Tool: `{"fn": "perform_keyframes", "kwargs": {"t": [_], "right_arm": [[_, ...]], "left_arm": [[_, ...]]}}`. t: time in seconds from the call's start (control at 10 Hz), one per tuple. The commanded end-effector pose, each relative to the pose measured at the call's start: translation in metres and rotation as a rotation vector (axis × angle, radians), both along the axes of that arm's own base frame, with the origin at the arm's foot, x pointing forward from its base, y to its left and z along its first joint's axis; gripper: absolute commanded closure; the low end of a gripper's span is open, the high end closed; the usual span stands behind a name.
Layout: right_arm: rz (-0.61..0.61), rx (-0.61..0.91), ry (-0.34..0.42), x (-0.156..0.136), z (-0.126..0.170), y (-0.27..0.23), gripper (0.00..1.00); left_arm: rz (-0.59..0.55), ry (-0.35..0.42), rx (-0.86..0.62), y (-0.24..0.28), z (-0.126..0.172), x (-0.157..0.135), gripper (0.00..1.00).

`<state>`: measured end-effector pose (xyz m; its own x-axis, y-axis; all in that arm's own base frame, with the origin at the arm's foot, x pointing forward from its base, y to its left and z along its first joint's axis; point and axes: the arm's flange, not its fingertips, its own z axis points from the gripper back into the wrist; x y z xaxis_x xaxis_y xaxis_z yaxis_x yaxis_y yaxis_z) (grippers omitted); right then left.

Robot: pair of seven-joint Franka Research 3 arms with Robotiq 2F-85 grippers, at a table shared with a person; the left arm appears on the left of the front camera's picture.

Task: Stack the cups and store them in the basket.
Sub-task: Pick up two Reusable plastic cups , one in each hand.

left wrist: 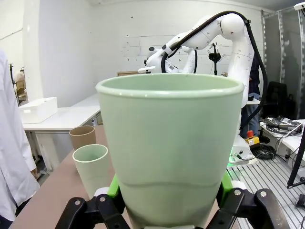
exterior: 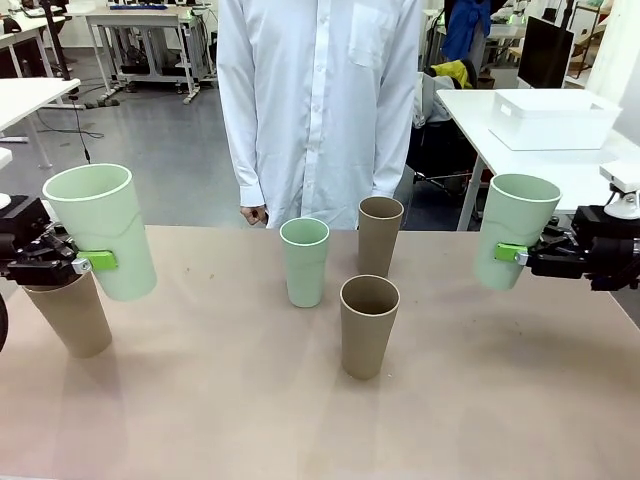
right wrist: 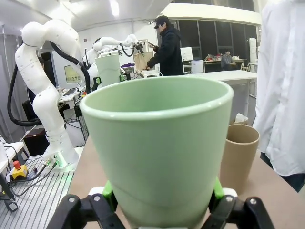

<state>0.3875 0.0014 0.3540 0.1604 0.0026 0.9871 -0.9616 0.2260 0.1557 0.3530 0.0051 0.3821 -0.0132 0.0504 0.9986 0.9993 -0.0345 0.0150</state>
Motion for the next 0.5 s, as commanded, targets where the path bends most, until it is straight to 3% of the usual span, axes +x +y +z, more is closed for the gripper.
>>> {"fn": "perform_keyframes", "kwargs": {"t": [0.0,0.4], "right_arm": [[-0.002,0.000,0.003,0.0001,0.0023,0.0001,0.14],[-0.002,0.000,0.003,0.0001,0.0023,0.0001,0.14]], "left_arm": [[-0.002,0.000,-0.001,-0.0002,0.0013,-0.0004,0.14],[-0.002,0.000,-0.001,-0.0002,0.0013,-0.0004,0.14]]}}
